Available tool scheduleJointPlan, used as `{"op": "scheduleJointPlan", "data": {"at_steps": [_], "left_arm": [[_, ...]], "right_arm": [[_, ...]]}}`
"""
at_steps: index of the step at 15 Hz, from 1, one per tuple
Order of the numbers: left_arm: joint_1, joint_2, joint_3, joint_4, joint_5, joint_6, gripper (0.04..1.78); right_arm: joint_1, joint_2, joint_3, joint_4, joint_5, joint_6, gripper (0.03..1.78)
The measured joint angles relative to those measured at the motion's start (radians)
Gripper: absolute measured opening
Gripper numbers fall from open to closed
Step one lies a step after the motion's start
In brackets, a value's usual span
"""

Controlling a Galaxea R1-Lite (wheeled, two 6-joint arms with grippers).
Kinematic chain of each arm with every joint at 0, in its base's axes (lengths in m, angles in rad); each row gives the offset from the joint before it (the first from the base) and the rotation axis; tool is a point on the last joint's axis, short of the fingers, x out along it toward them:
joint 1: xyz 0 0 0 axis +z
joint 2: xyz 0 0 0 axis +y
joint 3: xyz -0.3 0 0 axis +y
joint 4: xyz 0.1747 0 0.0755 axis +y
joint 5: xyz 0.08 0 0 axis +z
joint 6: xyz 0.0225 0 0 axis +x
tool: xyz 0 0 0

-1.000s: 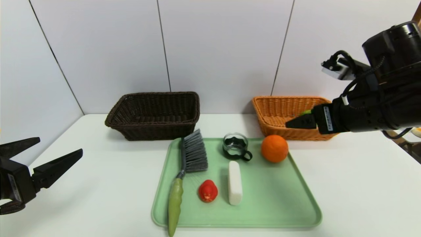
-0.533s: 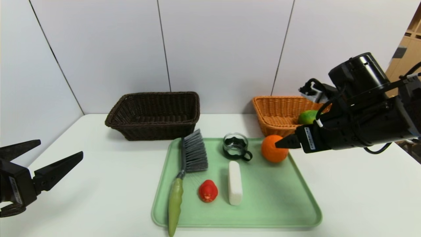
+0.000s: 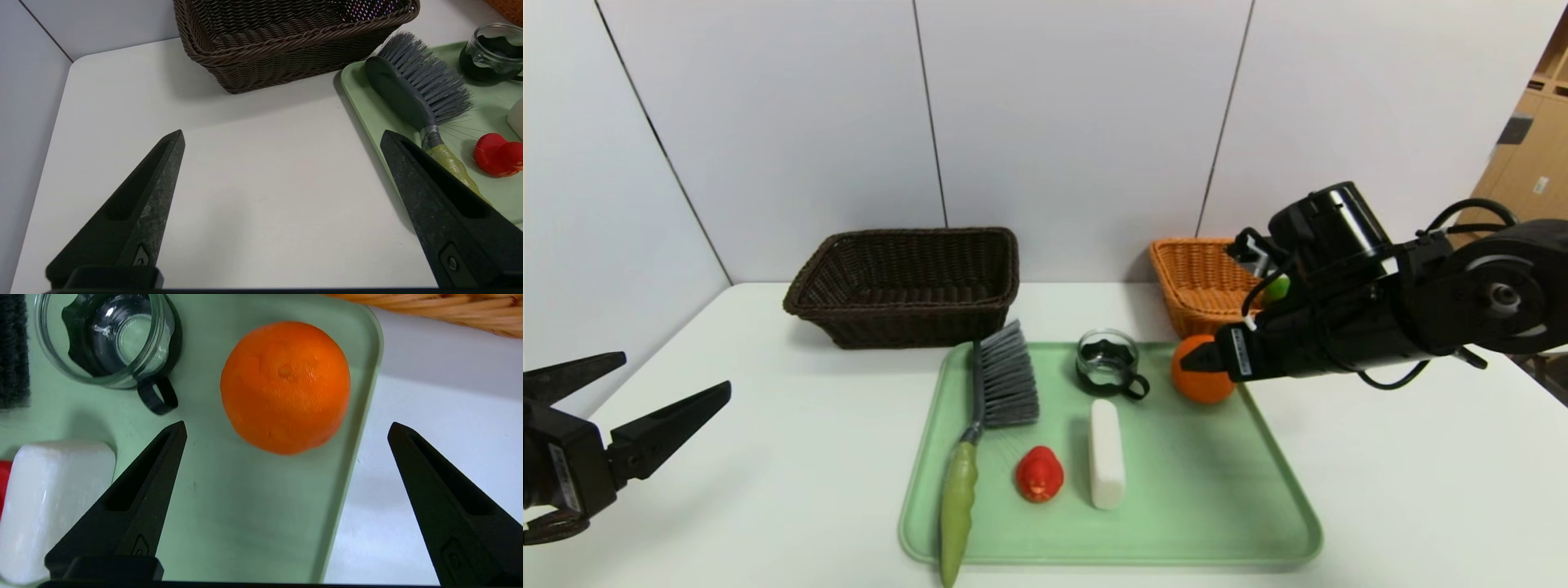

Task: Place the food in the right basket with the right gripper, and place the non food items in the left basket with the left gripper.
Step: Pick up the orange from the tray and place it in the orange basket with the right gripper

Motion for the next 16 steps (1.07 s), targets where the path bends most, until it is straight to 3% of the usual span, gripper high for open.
{"op": "scheduleJointPlan", "data": {"at_steps": [10,13,16], "left_arm": [[0.0,0.0,0.001,0.0,0.0,-0.001,1.69],[0.001,0.0,0.008,0.0,0.0,0.0,1.69],[0.0,0.0,0.009,0.0,0.0,0.0,1.69]], "right_arm": [[-0.003,0.128,0.01,-0.124,-0.008,0.015,1.69],[-0.003,0.133,0.011,-0.127,-0.006,0.013,1.25],[-0.003,0.133,0.012,-0.126,-0.003,0.013,1.14]]}}
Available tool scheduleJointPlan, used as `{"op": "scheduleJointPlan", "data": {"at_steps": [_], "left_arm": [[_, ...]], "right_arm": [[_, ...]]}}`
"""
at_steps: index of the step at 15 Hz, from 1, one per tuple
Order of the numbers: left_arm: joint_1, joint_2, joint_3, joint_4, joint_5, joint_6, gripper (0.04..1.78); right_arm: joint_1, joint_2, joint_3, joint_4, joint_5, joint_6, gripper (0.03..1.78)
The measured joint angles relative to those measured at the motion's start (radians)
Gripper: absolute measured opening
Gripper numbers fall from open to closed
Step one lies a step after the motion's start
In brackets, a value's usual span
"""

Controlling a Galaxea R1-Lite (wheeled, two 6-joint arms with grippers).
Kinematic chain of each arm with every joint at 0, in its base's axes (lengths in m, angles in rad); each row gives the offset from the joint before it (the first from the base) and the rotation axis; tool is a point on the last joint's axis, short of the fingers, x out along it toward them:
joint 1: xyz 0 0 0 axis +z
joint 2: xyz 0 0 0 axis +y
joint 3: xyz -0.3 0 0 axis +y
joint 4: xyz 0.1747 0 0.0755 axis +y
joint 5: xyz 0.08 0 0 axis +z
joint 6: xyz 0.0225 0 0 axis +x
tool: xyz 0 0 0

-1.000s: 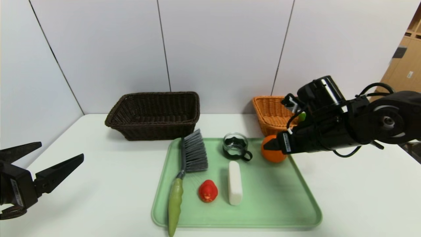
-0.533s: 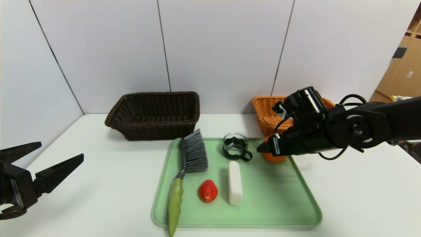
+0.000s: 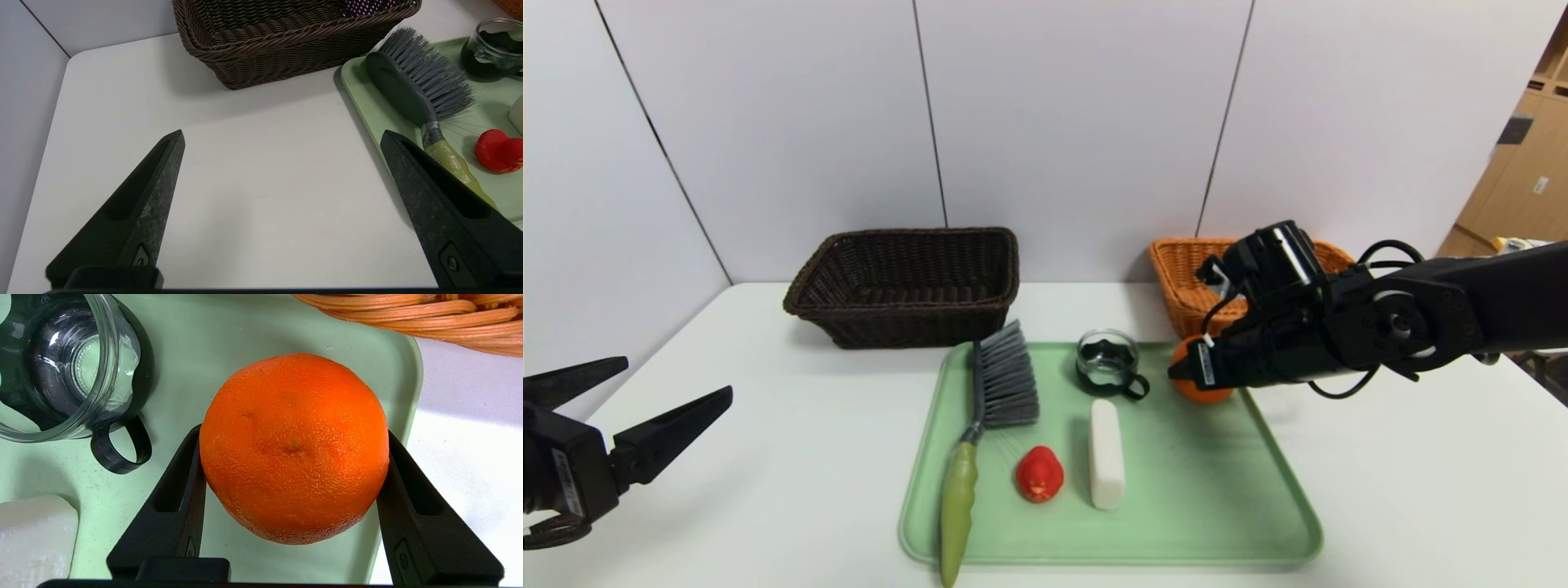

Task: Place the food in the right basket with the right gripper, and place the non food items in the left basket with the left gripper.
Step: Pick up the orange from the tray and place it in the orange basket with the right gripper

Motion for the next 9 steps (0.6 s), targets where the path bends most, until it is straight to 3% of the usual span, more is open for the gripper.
{"op": "scheduleJointPlan", "data": {"at_steps": [9], "left_arm": [[0.0,0.001,0.0,0.0,0.0,0.0,1.69]], "right_arm": [[0.026,-0.057,0.01,0.008,0.001,-0.006,1.12]]}}
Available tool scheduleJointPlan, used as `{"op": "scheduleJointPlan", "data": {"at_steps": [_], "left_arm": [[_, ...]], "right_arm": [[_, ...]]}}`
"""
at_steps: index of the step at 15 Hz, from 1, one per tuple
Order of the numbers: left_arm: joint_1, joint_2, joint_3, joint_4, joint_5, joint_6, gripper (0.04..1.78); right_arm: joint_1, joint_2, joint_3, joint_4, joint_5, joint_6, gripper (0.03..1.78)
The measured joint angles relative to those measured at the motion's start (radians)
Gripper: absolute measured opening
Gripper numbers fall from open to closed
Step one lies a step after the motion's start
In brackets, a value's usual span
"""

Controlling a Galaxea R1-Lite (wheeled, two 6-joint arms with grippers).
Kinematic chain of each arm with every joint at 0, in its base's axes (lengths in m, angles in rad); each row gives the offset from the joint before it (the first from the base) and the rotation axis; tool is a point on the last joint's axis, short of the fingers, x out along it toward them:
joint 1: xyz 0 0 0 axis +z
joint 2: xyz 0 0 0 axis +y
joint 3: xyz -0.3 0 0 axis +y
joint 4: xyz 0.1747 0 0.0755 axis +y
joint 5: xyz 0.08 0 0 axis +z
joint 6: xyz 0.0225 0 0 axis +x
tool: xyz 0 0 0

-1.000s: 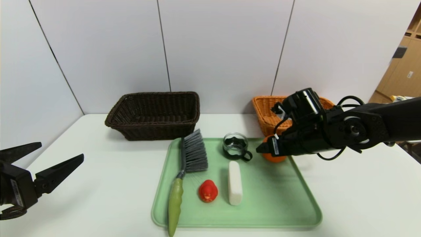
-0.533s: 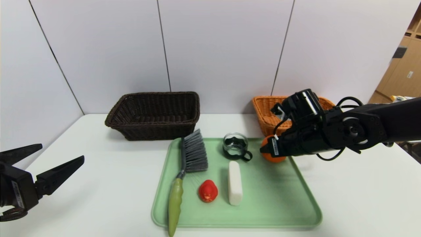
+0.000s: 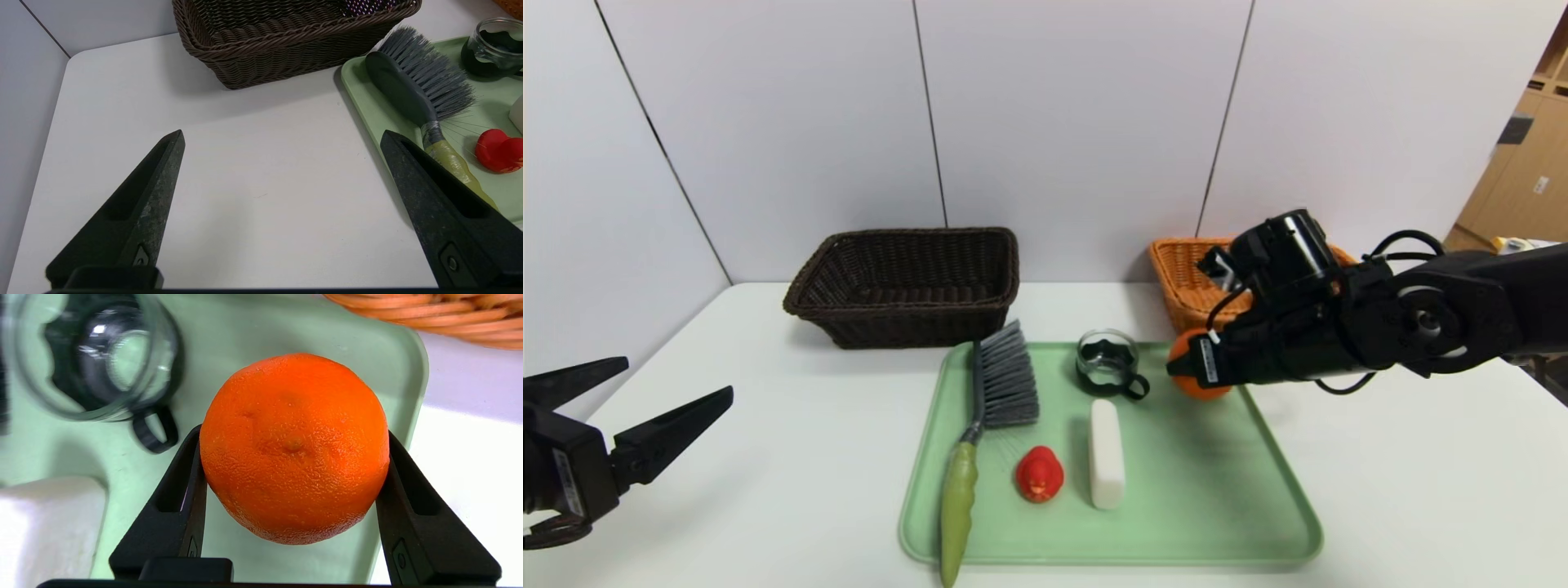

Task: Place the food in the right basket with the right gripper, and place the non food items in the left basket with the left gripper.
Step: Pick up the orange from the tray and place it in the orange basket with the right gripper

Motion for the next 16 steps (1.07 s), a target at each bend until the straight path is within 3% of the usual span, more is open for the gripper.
{"op": "scheduleJointPlan", "data": {"at_steps": [3,6,10,16], "left_arm": [[0.0,0.002,0.0,0.0,-0.001,0.0,1.69],[0.0,0.003,0.0,0.0,-0.001,-0.001,1.69],[0.0,0.004,-0.002,0.0,-0.001,0.0,1.69],[0.0,0.004,-0.003,0.0,-0.001,0.0,1.69]], "right_arm": [[0.026,-0.089,0.005,-0.004,0.0,-0.02,1.12],[0.027,-0.19,-0.003,-0.04,0.003,-0.134,1.12],[-0.07,-0.216,-0.059,-0.178,0.008,-0.211,1.12],[-0.193,-0.066,-0.239,-0.084,0.021,-0.217,1.11]]}}
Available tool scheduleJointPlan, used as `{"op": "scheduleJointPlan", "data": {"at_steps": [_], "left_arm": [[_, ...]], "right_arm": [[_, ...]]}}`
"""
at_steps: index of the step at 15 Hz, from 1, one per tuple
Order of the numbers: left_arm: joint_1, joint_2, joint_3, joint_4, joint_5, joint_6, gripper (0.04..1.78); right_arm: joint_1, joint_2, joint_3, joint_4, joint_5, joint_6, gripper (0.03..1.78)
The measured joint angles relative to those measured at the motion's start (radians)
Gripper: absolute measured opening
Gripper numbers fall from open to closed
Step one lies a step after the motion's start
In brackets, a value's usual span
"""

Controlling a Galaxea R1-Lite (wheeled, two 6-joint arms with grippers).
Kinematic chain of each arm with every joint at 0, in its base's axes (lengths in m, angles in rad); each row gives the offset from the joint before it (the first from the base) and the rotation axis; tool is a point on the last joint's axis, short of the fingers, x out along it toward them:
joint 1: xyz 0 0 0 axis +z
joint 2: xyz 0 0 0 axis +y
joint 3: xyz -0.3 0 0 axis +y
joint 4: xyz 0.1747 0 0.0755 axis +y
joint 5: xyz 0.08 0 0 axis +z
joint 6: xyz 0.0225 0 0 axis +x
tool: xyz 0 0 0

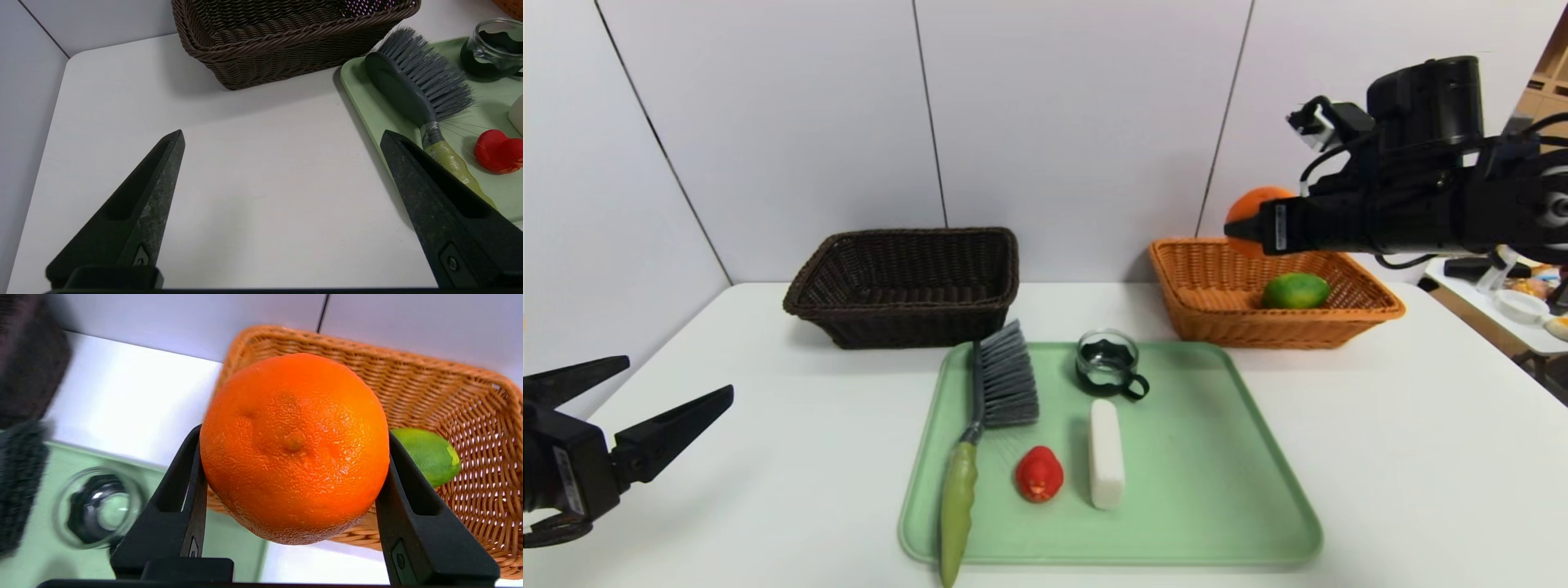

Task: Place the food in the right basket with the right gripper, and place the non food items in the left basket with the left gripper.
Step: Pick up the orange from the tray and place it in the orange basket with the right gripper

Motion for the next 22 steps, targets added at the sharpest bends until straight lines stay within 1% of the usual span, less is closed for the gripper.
{"op": "scheduleJointPlan", "data": {"at_steps": [3,6,8,15,20,22], "left_arm": [[0.0,0.0,0.0,0.0,0.0,0.0,1.69],[0.0,0.0,0.001,0.0,0.0,0.0,1.69],[0.0,0.001,0.003,0.0,0.0,0.0,1.69],[0.0,0.004,0.004,0.0,0.0,-0.001,1.69],[0.0,0.007,0.004,0.0,0.0,-0.001,1.69],[0.0,0.009,0.004,0.0,0.0,-0.001,1.69]], "right_arm": [[-0.024,0.101,-0.099,0.098,0.0,0.003,1.11],[-0.032,0.193,-0.198,0.188,0.001,0.003,1.11],[-0.033,0.25,-0.257,0.223,-0.001,0.003,1.11],[-0.044,0.398,-0.332,0.223,-0.003,0.006,1.11],[-0.046,0.433,-0.356,0.225,-0.007,0.005,1.11],[-0.048,0.438,-0.359,0.222,-0.009,0.005,1.24]]}}
